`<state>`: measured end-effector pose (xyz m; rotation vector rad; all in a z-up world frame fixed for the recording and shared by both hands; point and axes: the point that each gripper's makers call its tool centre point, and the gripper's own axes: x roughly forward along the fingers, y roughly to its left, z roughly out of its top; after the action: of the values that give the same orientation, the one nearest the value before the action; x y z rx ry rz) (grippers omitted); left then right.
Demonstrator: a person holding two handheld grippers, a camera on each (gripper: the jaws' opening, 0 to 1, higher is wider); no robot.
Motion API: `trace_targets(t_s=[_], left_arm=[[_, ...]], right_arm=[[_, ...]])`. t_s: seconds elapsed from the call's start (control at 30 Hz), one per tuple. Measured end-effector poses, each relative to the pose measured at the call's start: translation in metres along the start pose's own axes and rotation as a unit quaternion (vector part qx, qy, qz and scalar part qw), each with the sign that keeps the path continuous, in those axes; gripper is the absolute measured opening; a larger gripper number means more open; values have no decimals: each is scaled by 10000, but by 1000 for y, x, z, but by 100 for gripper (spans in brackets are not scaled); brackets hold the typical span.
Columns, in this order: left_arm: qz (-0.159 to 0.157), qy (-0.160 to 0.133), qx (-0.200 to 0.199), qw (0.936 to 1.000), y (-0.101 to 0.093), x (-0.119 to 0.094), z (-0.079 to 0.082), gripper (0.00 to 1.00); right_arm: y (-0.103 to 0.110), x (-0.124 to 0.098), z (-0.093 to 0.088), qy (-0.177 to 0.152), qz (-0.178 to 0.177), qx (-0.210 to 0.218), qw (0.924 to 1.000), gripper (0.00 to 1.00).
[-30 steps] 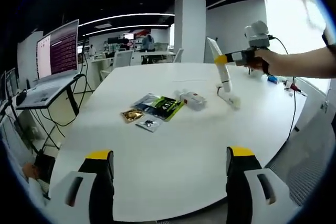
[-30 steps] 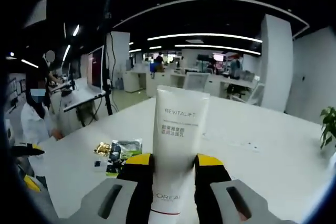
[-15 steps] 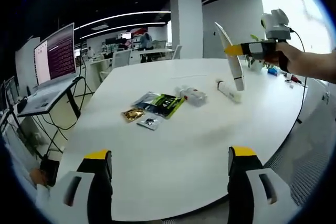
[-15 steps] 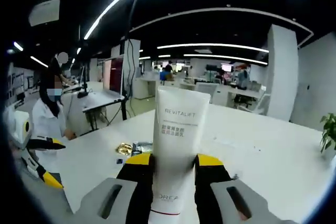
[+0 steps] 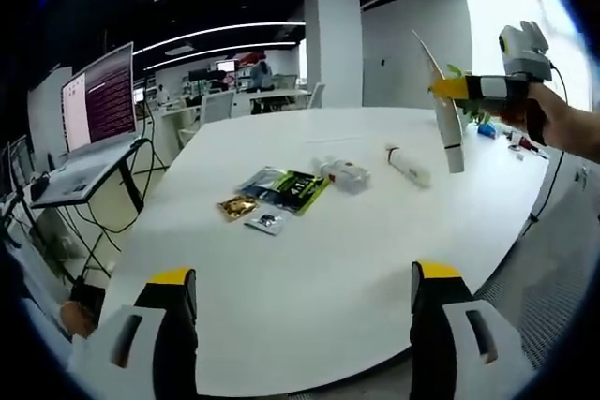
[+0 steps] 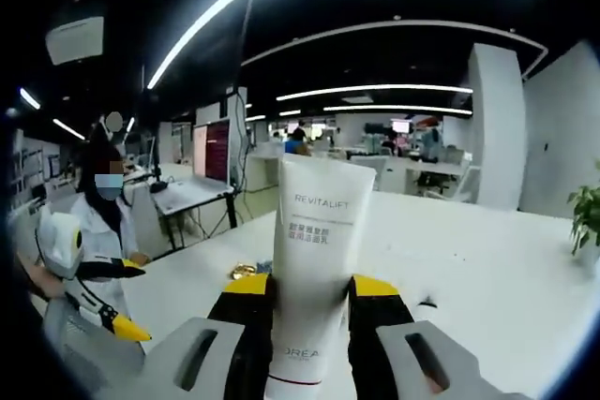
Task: Arrange the skincare products in the storage area until every visible bottle or jar stands upright without overlapping.
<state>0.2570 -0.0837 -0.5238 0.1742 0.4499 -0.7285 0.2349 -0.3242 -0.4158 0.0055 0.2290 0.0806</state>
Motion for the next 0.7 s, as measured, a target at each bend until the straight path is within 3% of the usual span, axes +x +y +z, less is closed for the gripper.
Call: trace_targets(t_s=[0.23,0.5,0.63,0.7], left_arm=[[-46,-96,-184,9998,-4,-1,4,94],[-124,4,-165,9998,-5,-7,8,96],[-469,-8,-417,9980,-20,-8,18,98],[-488,23,-283,9984,-22,-10,25,98]], right_arm=[[6,-16,-8,69,0,70,10000,21],[13,-25,-6,63,118,-61,9999,21],[22,-26,-1,20,208,-105,9997,21],[28,-24,-2,34,284,-143,9995,21]])
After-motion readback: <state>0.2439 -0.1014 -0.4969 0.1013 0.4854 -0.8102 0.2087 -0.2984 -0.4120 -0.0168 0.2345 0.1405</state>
